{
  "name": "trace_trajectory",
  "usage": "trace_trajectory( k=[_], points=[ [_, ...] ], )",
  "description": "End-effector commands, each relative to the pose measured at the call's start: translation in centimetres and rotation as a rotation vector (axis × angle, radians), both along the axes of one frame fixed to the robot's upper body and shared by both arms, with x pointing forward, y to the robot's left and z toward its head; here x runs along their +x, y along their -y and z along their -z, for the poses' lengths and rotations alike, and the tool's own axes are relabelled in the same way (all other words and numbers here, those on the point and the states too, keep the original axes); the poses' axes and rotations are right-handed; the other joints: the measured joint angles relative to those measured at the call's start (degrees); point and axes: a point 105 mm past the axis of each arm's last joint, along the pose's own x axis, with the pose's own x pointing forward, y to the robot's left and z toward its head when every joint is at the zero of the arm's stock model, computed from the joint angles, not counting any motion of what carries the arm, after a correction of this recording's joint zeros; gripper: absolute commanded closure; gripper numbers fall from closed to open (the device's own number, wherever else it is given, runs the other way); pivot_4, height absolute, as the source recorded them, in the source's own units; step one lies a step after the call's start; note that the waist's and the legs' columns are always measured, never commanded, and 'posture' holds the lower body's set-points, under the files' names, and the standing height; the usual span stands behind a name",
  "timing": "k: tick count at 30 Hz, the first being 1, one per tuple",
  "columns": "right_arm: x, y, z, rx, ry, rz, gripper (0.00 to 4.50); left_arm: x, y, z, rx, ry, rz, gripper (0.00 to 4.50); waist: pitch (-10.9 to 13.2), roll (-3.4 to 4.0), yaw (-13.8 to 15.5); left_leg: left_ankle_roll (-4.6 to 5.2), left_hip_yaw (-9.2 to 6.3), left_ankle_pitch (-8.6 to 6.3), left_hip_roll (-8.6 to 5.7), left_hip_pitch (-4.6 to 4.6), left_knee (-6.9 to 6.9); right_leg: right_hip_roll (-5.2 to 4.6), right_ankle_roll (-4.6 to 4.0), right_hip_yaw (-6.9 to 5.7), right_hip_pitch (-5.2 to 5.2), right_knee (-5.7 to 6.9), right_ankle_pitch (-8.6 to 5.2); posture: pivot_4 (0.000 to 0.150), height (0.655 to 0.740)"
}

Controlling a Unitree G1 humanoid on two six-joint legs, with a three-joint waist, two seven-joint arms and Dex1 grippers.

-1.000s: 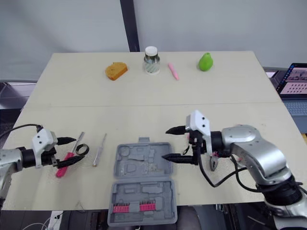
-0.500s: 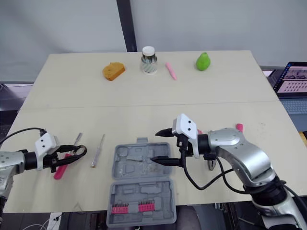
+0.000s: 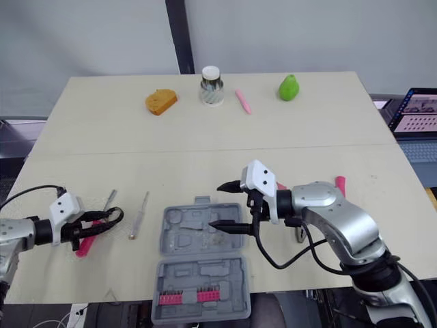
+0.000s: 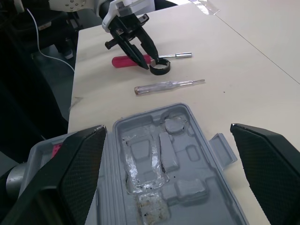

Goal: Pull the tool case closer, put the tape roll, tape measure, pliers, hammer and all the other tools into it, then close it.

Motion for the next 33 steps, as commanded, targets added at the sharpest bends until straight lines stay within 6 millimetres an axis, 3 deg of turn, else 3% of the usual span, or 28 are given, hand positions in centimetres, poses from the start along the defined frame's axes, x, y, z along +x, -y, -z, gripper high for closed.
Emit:
trace_trajectory(
  k=[1, 33],
  points=[
    [-0.4, -0.4, -0.2, 0.013, 0.023, -0.023, 0.0, -0.1, 0.4, -0.5, 0.021, 0.007, 0.038, 2.81, 0.0, 0.0, 0.0, 0.0, 0.0, 0.0, 0.0, 0.0, 0.0, 0.0, 0.0, 0.0, 0.0, 0.0, 0.0, 0.15, 0.74],
    [-1.0, -0.4, 0.2, 0.02, 0.021, -0.028, 0.0, 0.7, 0.1, 0.5, 0.039, 0.002, 0.013, 2.81, -0.01, -0.01, 0.01, 0.0, 0.0, 0.0, -0.01, 0.0, 0.01, -0.01, 0.0, -0.01, -0.01, 0.01, 0.0, 0.15, 0.74]
  ],
)
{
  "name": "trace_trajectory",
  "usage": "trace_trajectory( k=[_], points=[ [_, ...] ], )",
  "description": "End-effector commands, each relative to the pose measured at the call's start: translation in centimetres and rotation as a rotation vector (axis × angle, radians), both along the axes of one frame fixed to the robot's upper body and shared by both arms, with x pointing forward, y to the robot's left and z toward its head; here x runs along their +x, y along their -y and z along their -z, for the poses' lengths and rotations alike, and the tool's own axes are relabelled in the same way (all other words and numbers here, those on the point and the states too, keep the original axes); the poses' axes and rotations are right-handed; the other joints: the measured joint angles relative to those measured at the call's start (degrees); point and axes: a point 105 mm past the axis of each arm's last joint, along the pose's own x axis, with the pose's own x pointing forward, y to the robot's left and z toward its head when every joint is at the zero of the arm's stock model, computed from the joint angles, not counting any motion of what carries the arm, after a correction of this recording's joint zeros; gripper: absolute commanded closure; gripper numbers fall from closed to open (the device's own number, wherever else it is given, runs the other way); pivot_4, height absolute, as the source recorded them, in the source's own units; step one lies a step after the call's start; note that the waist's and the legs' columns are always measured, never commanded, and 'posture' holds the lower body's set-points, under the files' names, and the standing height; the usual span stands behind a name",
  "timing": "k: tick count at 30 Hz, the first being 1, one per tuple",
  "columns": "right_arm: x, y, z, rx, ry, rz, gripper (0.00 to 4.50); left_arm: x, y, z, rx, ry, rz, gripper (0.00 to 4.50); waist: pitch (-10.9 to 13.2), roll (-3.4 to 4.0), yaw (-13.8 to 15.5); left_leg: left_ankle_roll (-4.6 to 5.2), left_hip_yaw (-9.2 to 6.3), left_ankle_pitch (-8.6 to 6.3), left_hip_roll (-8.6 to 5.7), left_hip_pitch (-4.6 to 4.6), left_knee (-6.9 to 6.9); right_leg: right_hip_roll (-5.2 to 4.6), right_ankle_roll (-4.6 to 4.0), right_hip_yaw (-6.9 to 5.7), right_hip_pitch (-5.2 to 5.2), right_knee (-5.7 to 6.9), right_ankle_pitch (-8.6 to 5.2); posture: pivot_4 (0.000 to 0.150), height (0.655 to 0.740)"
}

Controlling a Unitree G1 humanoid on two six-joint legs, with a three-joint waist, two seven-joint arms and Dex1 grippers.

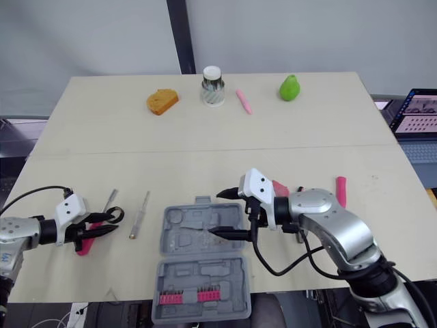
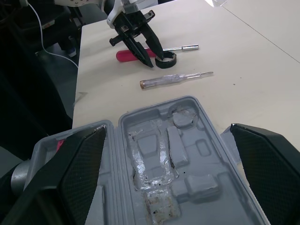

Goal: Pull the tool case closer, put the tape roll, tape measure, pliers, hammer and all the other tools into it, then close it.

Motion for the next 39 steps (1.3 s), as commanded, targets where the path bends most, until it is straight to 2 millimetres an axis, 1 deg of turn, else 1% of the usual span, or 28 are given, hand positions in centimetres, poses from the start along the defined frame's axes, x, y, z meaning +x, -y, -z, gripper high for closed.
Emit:
trace_trajectory(
  k=[1, 11, 14, 16, 23, 26, 29, 31, 32, 33, 35, 36, 39],
  points=[
    [-0.5, -0.2, -1.1, 0.022, 0.046, -0.025, 0.0, 0.2, 0.1, -0.1, -0.001, 0.015, -0.002, 2.81, 0.0, 0.0, 0.0, 0.0, 0.0, 0.0, 0.0, 0.0, 0.0, 0.0, 0.0, 0.0, 0.0, 0.0, 0.0, 0.15, 0.74],
    [-0.4, -0.2, -1.0, 0.021, 0.038, -0.026, 0.0, 0.4, 0.2, 0.2, 0.002, 0.015, -0.007, 2.81, 0.0, 0.0, 0.0, 0.0, 0.0, 0.0, 0.0, 0.0, 0.0, 0.0, 0.0, 0.0, 0.0, 0.0, 0.0, 0.15, 0.74],
    [-0.4, -0.2, -1.0, 0.024, 0.037, -0.026, 0.0, 0.4, 0.1, 0.2, 0.003, 0.017, -0.01, 3.63, 0.0, -0.01, 0.0, 0.0, 0.0, 0.0, 0.0, 0.0, 0.0, 0.0, 0.0, 0.0, 0.0, 0.0, 0.0, 0.15, 0.74],
    [-0.4, -0.3, -1.0, 0.025, 0.035, -0.028, 0.0, 0.5, 0.1, 0.2, 0.004, 0.021, -0.012, 4.46, 0.0, 0.0, 0.01, 0.0, 0.0, 0.0, 0.0, 0.0, 0.0, 0.0, 0.0, 0.0, 0.0, 0.0, 0.0, 0.15, 0.74],
    [-0.5, -0.4, -1.0, 0.028, 0.03, -0.032, 0.0, 0.7, 0.1, 0.0, 0.0, 0.026, -0.007, 4.46, 0.0, -0.01, 0.01, 0.0, 0.0, 0.0, 0.0, 0.0, 0.0, 0.0, 0.0, 0.0, 0.0, 0.0, 0.0, 0.15, 0.74],
    [-0.5, -0.3, -1.0, 0.024, 0.029, -0.033, 0.0, 0.9, 0.4, -0.8, -0.012, 0.039, 0.001, 4.46, 0.0, -0.01, 0.02, 0.0, 0.0, 0.0, 0.0, 0.0, 0.01, 0.0, 0.0, 0.0, 0.0, 0.01, 0.0, 0.15, 0.74],
    [-0.7, 0.1, -1.0, 0.014, 0.029, -0.03, 0.0, 1.3, 1.8, -2.9, -0.052, 0.056, 0.054, 4.46, 0.0, -0.01, 0.14, 0.0, -0.01, 0.0, 0.0, -0.01, 0.01, 0.0, 0.0, 0.0, 0.0, 0.01, 0.0, 0.15, 0.74],
    [-0.8, 0.8, -1.0, -0.002, 0.033, -0.02, 0.0, 1.4, 4.1, -4.9, -0.08, 0.058, 0.146, 4.46, -0.01, -0.02, 0.31, 0.0, -0.03, 0.0, -0.01, -0.02, 0.03, 0.0, 0.0, 0.01, 0.0, 0.02, 0.0, 0.15, 0.74],
    [-0.9, 1.1, -1.0, -0.011, 0.036, -0.014, 0.0, 1.3, 5.2, -5.6, -0.095, 0.052, 0.185, 4.46, -0.02, -0.04, 0.43, 0.0, -0.07, 0.0, -0.01, -0.07, 0.06, 0.0, 0.0, 0.01, 0.0, 0.02, 0.0, 0.15, 0.74],
    [-0.9, 1.6, -1.0, -0.025, 0.04, -0.001, 0.0, 1.3, 7.1, -6.4, -0.116, 0.049, 0.242, 4.46, -0.02, -0.05, 0.52, 0.0, -0.13, 0.0, -0.02, -0.09, 0.09, 0.0, 0.0, 0.01, 0.02, 0.03, 0.0, 0.15, 0.74],
    [-1.0, 2.2, -0.8, -0.051, 0.048, 0.021, 0.0, 1.2, 10.0, -7.0, -0.139, 0.039, 0.324, 4.46, -0.03, -0.05, 0.4, 0.0, -0.13, 0.0, -0.04, -0.11, 0.13, -0.01, 0.0, 0.05, 0.03, 0.01, 0.0, 0.15, 0.74],
    [-1.0, 2.4, -0.8, -0.06, 0.054, 0.03, 0.0, 1.0, 11.1, -7.0, -0.143, 0.027, 0.355, 4.46, -0.03, -0.06, 0.31, 0.0, -0.12, 0.0, -0.05, -0.11, 0.12, -0.01, 0.0, 0.07, 0.04, 0.01, 0.0, 0.15, 0.74],
    [-0.9, 2.9, -1.0, -0.066, 0.08, 0.063, 0.0, 0.6, 13.0, -6.3, -0.167, -0.006, 0.404, 4.46, -0.03, -0.05, -0.21, 0.0, -0.01, 0.0, 0.0, 0.02, 0.0, 0.02, 0.0, 0.09, 0.04, -0.02, 0.0, 0.15, 0.74]
  ],
)
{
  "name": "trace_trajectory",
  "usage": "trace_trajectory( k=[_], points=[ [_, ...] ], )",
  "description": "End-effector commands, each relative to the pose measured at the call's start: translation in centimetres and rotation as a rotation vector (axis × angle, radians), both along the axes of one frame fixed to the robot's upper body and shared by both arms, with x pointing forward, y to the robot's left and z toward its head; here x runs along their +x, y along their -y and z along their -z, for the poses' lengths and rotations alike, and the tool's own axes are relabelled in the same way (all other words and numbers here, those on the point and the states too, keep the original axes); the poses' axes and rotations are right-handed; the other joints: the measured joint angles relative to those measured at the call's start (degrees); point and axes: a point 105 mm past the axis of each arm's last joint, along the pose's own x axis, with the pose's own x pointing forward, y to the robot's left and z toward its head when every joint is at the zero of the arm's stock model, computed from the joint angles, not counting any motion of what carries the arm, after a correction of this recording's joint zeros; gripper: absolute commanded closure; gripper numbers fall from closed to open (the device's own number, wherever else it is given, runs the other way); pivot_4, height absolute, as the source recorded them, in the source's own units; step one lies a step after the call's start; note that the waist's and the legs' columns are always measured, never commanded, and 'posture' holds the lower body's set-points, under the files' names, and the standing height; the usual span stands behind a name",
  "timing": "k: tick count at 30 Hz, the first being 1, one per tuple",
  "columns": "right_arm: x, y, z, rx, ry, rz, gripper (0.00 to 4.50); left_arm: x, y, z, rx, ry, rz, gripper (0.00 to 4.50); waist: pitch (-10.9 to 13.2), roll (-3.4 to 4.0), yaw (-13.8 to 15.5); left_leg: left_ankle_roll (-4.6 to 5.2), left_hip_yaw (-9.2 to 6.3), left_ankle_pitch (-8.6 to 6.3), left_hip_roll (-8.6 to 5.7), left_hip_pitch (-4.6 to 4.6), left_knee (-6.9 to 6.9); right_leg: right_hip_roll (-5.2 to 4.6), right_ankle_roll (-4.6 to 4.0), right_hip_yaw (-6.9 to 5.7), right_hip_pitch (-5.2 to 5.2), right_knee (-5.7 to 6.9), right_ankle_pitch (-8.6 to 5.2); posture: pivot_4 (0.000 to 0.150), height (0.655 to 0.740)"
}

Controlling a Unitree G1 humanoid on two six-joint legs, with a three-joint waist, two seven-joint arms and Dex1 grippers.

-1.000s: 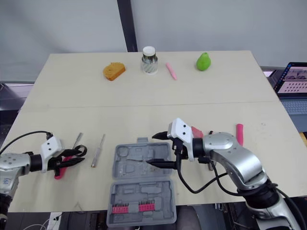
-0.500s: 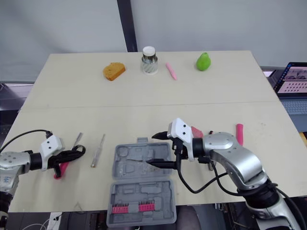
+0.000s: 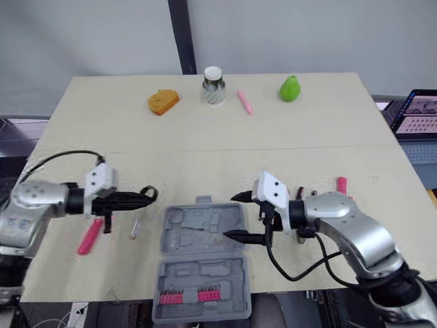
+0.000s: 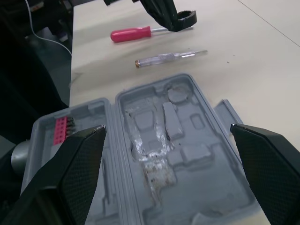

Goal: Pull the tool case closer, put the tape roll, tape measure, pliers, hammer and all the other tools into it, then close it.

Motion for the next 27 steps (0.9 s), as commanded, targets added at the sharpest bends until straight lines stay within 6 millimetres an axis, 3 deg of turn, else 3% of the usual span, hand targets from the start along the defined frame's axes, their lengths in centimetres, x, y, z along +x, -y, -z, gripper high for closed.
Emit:
trace_trajectory(
  k=[1, 10, 27],
  points=[
    [-0.4, 0.5, -1.5, 0.006, 0.086, 0.015, 0.0, -0.6, 2.2, 1.0, -0.021, -0.051, 0.062, 4.46, 0.0, 0.01, -0.37, 0.0, 0.05, 0.0, 0.0, 0.02, -0.08, 0.0, 0.0, 0.0, 0.0, -0.01, 0.0, 0.15, 0.74],
    [-0.8, 2.2, -3.3, -0.003, 0.149, 0.083, 0.0, -0.5, 3.5, 3.4, 0.06, -0.116, 0.105, 4.46, 0.0, 0.0, 0.52, 0.0, 0.01, 0.0, 0.0, -0.06, 0.04, 0.03, -0.01, 0.02, -0.02, -0.03, 0.0, 0.15, 0.74],
    [-1.1, 2.0, -3.0, 0.013, 0.154, 0.112, 0.0, 0.3, 3.0, 5.2, 0.107, -0.137, 0.072, 4.46, 0.0, -0.01, 0.49, 0.0, -0.01, 0.0, -0.04, -0.11, 0.09, 0.01, -0.01, 0.04, 0.0, -0.04, 0.0, 0.15, 0.74]
  ],
)
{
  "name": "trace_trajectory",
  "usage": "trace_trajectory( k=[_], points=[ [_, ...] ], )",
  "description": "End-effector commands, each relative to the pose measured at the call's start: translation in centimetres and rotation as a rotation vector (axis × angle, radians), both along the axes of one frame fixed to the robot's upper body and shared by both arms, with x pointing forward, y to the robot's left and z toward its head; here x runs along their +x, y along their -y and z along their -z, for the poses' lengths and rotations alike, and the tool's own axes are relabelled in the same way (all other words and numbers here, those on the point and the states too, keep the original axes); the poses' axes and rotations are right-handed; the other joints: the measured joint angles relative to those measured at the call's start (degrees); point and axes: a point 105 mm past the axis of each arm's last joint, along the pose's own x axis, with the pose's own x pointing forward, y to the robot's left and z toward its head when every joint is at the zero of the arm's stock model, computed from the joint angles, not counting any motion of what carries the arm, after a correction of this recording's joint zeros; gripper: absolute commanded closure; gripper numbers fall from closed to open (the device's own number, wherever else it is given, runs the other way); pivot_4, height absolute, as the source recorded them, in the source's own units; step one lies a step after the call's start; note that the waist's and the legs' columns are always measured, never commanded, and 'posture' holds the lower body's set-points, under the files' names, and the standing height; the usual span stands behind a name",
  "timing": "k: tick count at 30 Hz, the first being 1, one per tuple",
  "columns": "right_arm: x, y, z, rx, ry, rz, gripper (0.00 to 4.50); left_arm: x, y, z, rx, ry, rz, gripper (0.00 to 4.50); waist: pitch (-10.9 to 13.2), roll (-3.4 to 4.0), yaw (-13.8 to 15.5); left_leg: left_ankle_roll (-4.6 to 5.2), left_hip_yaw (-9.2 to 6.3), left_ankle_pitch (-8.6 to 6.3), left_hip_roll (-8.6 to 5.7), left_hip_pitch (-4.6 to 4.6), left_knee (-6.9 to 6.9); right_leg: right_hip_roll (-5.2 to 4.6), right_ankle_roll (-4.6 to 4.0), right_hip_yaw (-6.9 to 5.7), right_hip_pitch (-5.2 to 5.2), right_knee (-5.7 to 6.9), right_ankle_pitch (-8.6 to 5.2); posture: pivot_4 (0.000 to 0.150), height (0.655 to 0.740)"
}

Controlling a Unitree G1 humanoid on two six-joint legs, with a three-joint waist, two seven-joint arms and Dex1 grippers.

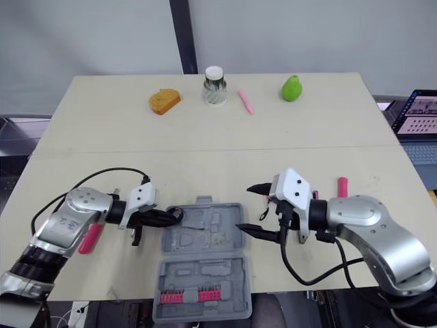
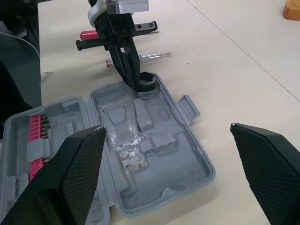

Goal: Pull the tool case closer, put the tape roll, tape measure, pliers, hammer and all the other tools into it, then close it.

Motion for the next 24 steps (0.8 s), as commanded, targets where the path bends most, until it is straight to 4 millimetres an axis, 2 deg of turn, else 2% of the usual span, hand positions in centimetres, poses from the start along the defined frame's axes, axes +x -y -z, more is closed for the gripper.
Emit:
trace_trajectory(
  k=[1, 8, 24],
  points=[
    [-0.41, -0.25, -1.19, 0.013, 0.061, -0.013, 0.0, 0.07, -0.27, 0.51, 0.011, 0.012, -0.003, 4.46, 0.0, 0.0, -0.02, 0.0, -0.01, 0.0, 0.01, 0.0, 0.0, 0.0, 0.0, 0.0, 0.0, 0.0, 0.0, 0.15, 0.74],
    [-0.38, -0.38, -1.23, 0.014, 0.061, -0.015, 0.0, 0.18, -0.59, 0.96, 0.011, 0.011, -0.017, 4.46, 0.0, 0.0, 0.01, 0.0, -0.01, 0.0, 0.0, 0.01, 0.0, 0.0, 0.0, 0.0, 0.0, 0.01, 0.0, 0.15, 0.74],
    [-0.29, -0.61, -1.35, 0.022, 0.058, -0.012, 0.0, 0.15, 0.11, 1.02, -0.003, 0.004, 0.007, 4.46, 0.0, -0.01, -0.1, 0.02, -0.01, 0.01, 0.01, 0.01, 0.0, 0.0, 0.0, -0.01, 0.0, 0.01, 0.0, 0.15, 0.74]
  ],
)
